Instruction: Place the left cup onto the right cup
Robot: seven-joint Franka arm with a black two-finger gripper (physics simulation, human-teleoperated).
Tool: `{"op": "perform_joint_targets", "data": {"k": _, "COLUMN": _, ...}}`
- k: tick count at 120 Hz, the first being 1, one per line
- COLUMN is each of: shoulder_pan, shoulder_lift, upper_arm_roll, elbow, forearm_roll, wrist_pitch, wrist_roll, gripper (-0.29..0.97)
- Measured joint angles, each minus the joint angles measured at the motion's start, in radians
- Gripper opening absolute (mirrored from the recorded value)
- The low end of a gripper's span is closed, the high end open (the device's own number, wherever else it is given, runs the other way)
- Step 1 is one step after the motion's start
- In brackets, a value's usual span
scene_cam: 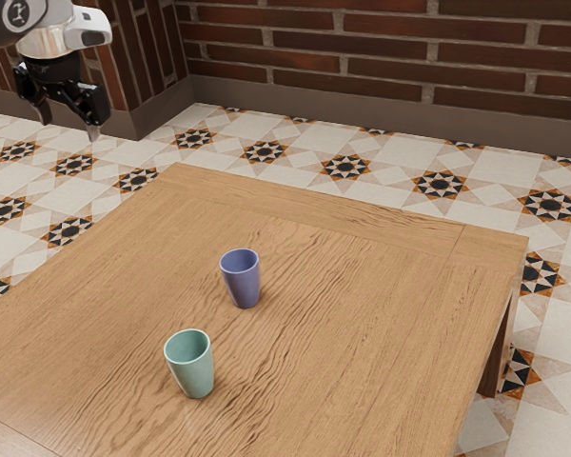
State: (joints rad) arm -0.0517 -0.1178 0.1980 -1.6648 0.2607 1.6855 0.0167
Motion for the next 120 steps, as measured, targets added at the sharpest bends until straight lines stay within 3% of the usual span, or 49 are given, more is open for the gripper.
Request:
{"op": "perform_joint_targets", "data": {"k": 73, "shoulder_pan": 0.018, "shoulder_lift": -0.001, "upper_arm_roll": -0.017, "elbow": -0.032, "forearm_roll": -0.007, "wrist_pitch": 0.001, "wrist_roll": 0.014, "gripper": 0.68}}
{"op": "perform_joint_targets", "data": {"k": 120, "shoulder_pan": 0.026, "shoulder_lift": -0.004, "upper_arm_roll": -0.018, "elbow": -0.228, "forearm_roll": -0.063, "wrist_pitch": 0.002, "wrist_roll": -0.030, "gripper": 0.68}}
